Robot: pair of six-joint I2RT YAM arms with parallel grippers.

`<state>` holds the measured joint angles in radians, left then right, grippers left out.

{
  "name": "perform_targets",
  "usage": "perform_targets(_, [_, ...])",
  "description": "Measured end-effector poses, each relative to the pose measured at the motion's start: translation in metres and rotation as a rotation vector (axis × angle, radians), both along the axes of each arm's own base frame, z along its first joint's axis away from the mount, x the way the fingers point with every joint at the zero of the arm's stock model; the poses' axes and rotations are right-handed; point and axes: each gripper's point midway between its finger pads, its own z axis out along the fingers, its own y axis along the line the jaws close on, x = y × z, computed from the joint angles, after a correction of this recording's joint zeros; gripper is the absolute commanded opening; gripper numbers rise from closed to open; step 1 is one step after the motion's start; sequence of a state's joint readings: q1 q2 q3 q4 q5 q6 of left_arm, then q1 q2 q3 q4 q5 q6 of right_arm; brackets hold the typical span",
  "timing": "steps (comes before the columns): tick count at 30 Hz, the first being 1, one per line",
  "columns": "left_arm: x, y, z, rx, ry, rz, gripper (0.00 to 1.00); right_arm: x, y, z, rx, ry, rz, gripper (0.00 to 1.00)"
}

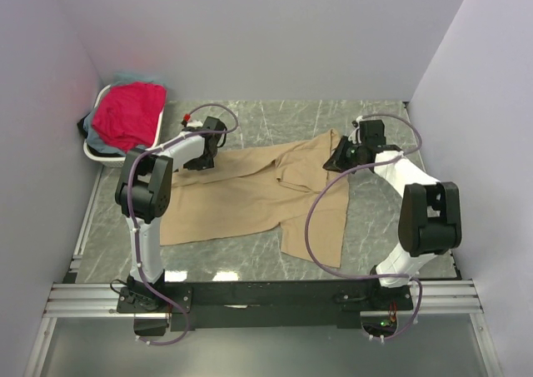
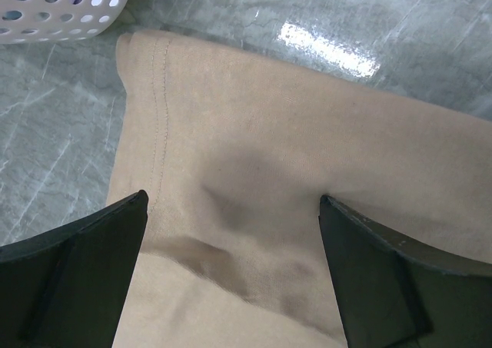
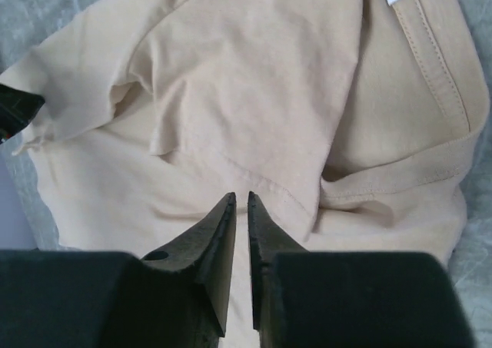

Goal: Fold and stack the t-shirts
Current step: Fold the tshirt

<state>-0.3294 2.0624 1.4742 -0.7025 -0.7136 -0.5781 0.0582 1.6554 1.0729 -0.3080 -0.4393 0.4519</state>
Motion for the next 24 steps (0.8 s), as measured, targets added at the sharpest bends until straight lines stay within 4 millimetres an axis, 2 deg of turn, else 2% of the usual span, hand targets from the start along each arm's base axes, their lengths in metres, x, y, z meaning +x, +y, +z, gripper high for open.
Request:
perform_targets(2, [0.000,0.000,0.000,0.001,0.001,-0.001,0.99,0.000,0.001,0.009,0.006,-0.022,0.001,0.12])
perform_targets(4, [0.001,0.000,0.000,0.003,0.001,-0.001,1.00,-0.001,0.002,0.011,0.012,-0.023,0.005,0.14])
perform_targets(7, [0.001,0.001,0.000,0.006,0.004,-0.005,1.00,-0.008,0.005,0.011,0.030,-0.004,0.012,0.42])
perform_targets(11, [0.001,0.001,0.000,0.006,0.003,-0.005,0.99,-0.022,0.003,0.005,0.026,0.023,0.003,0.42])
perform_targets(24, [0.001,0.000,0.000,0.004,0.004,-0.007,0.99,-0.036,0.004,-0.033,0.040,0.109,-0.009,0.42])
